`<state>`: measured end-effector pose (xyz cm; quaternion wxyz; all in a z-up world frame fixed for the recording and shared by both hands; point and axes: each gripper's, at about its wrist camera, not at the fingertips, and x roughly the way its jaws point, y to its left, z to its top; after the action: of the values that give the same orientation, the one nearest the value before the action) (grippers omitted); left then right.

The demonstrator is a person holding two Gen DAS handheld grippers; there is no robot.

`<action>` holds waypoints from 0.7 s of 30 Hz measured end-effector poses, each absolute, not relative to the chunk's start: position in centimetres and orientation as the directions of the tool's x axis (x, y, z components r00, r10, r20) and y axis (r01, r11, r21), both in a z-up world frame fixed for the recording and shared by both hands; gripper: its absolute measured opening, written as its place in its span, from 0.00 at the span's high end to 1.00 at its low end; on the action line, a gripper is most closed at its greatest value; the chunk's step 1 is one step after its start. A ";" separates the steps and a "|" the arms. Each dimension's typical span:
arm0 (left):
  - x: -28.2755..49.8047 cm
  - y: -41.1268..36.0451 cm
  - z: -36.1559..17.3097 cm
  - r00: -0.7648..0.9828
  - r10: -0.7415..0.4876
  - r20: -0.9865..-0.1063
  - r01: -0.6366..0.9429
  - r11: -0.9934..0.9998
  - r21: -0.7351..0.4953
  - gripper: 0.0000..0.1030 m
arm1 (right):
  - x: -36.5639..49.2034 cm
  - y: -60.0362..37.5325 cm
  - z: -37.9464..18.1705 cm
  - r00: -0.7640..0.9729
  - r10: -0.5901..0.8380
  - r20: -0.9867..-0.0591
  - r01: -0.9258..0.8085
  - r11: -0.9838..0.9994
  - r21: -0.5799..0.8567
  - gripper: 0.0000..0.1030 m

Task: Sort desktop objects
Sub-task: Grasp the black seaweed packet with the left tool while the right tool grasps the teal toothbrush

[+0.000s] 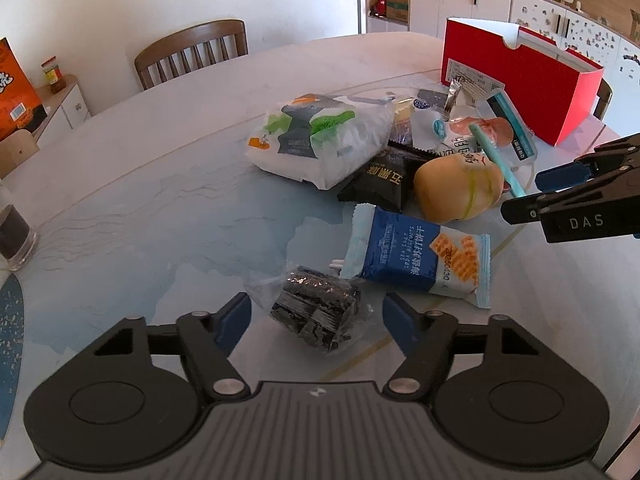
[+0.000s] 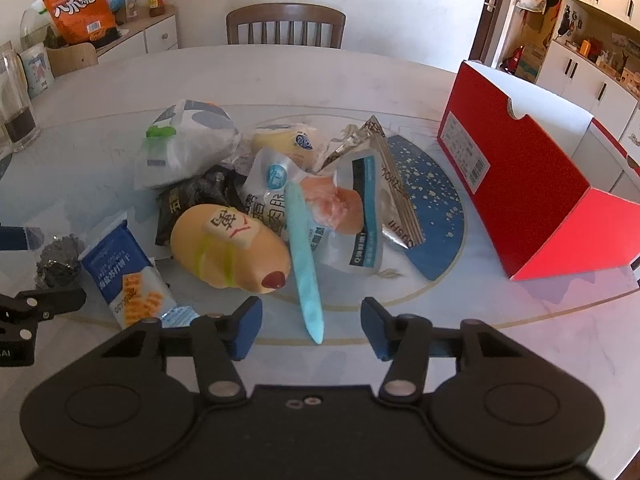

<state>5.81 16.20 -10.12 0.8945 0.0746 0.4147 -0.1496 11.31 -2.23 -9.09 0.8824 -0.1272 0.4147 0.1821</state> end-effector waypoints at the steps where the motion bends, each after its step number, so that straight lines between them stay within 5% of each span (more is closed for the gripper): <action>1: 5.8 16.3 -10.1 0.610 -0.209 -0.764 0.332 0.943 0.007 0.36 | 11.4 -2.2 -9.1 0.589 0.213 -0.779 -0.427 0.901 -0.077 0.55; 11: 6.0 16.9 -10.2 0.604 -0.222 -0.765 0.338 0.941 -0.006 0.50 | 11.5 -1.7 -9.2 0.592 0.203 -0.780 -0.425 0.901 -0.088 0.64; 14: 6.0 17.2 -10.2 0.605 -0.226 -0.764 0.334 0.942 -0.014 0.54 | 11.6 -1.6 -9.2 0.590 0.195 -0.783 -0.422 0.902 -0.094 0.82; 21: 5.9 17.6 -9.9 0.605 -0.243 -0.758 0.338 0.941 -0.031 0.58 | 11.6 -1.7 -8.9 0.595 0.189 -0.781 -0.407 0.909 -0.090 0.88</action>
<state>5.88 17.57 -9.94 0.8941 0.0578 0.4134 -0.1624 11.56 -1.70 -8.95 0.8836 -0.1304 0.4170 0.1687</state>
